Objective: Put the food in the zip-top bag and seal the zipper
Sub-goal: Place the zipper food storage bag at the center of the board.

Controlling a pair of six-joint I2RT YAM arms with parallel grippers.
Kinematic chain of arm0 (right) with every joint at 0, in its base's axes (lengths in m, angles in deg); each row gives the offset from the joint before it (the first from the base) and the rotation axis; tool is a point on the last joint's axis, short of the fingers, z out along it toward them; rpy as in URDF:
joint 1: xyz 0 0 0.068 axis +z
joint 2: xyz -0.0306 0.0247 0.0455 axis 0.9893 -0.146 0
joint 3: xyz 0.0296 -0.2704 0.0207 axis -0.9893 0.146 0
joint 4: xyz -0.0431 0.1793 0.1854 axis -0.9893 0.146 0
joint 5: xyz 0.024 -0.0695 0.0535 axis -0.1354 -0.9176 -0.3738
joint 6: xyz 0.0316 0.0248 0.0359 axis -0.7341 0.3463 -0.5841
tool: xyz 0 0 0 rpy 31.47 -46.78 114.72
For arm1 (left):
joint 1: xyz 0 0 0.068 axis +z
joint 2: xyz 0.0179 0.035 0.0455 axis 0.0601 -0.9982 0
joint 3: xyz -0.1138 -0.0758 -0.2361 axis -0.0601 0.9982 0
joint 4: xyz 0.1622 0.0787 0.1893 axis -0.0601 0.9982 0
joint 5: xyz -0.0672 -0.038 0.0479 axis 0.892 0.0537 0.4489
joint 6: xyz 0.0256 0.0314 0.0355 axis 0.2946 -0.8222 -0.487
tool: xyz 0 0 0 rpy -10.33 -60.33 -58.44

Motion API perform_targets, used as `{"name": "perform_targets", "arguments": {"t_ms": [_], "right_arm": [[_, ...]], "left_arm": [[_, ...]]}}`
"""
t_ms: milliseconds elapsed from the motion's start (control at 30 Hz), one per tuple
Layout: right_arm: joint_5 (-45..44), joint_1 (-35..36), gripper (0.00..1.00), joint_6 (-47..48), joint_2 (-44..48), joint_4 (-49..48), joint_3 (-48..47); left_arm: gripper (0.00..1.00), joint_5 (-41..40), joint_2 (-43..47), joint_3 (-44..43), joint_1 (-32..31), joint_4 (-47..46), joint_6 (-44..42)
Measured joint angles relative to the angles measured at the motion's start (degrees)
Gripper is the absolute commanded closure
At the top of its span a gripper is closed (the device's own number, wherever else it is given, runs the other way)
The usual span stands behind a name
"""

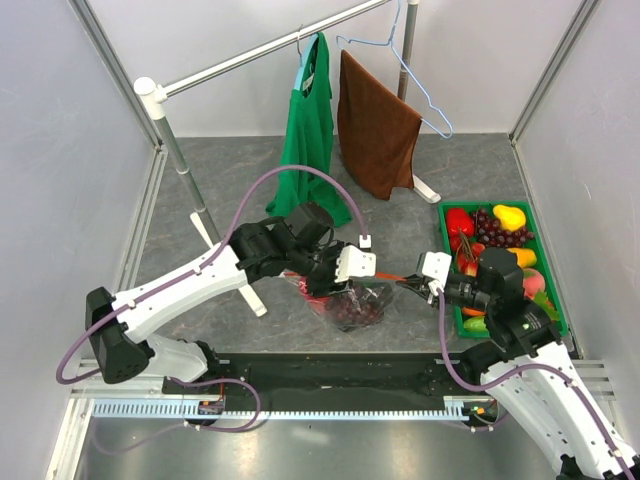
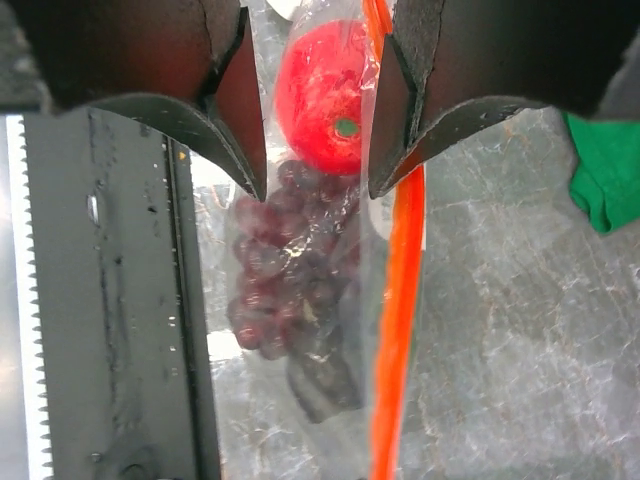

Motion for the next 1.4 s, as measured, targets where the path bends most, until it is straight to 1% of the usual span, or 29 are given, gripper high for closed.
{"name": "perform_targets", "arguments": {"t_ms": [100, 233, 333, 533, 667, 767, 800, 833, 867, 900, 967, 1000, 1033, 1100, 1133, 1167, 1267, 1400], "right_arm": [[0.0, 0.0, 1.00, 0.0, 0.4, 0.3, 0.0], [0.0, 0.0, 1.00, 0.0, 0.8, 0.5, 0.0], [0.0, 0.0, 1.00, 0.0, 1.0, 0.7, 0.0], [0.0, 0.0, 1.00, 0.0, 1.4, 1.2, 0.0], [0.0, 0.0, 1.00, 0.0, 1.7, 1.4, 0.0], [0.0, 0.0, 1.00, 0.0, 1.8, 1.5, 0.0], [0.0, 0.0, 1.00, 0.0, 2.0, 1.6, 0.0], [0.0, 0.0, 1.00, 0.0, 2.2, 1.6, 0.0], [0.0, 0.0, 1.00, 0.0, 2.3, 1.7, 0.0], [-0.1, 0.0, 1.00, 0.0, 2.5, 1.8, 0.0], [-0.1, 0.0, 0.98, 0.0, 2.7, 2.0, 0.0], [-0.3, 0.0, 0.90, -0.1, 2.8, 2.1, 0.0], [-0.3, 0.0, 0.59, -0.3, 3.0, 2.3, 0.0], [-0.5, 0.0, 0.32, -1.7, 3.0, 2.3, 0.0], [-0.9, 0.0, 0.12, -2.5, 3.0, 2.0, 0.0], [-1.2, 0.0, 0.02, -3.5, 3.0, 1.7, 0.0], [-3.8, 0.0, 0.02, -9.1, 1.7, -0.1, -1.3], [-8.3, 0.0, 0.02, -17.0, -2.7, -2.9, -5.9]], "left_arm": [[0.47, -0.8, -0.4, 0.0, -0.1, -1.0, 0.4], [0.43, -0.9, -0.2, -0.5, -0.1, -1.9, 0.6], [0.42, -0.9, 0.1, -1.5, -0.1, -1.8, 1.2], [0.43, -1.0, -0.2, -3.2, -0.1, -2.7, 1.4], [0.46, -1.7, -1.8, -3.2, -0.1, -2.9, 1.4], [0.54, -2.0, -3.2, -3.1, -0.1, -3.0, 1.4], [0.67, -2.0, -3.5, -2.9, -0.1, -2.9, 1.4], [0.75, -2.0, -3.7, -2.8, -0.1, -2.9, 1.4], [0.90, -1.9, -3.8, -2.7, -0.1, -2.8, 1.5], [0.96, -1.8, -3.8, -2.7, -0.1, -2.8, 1.5], [0.98, -1.6, -3.8, -2.7, -0.1, -2.7, 1.6], [0.98, -1.5, -3.8, -2.7, -0.1, -2.6, 1.4], [0.98, -1.5, -3.8, -2.7, 0.0, -2.5, 1.4], [0.98, -0.7, -3.9, -2.8, 0.7, -2.2, 1.4], [0.98, -0.1, -4.1, -3.2, 1.3, -1.6, 1.4], [0.98, 0.3, -4.7, -4.2, 2.3, -0.9, 1.4], [0.98, 0.9, -8.4, -9.2, 5.9, 0.2, 1.3], [0.98, -0.2, -15.0, -18.3, 9.6, 1.1, 0.8]]}}
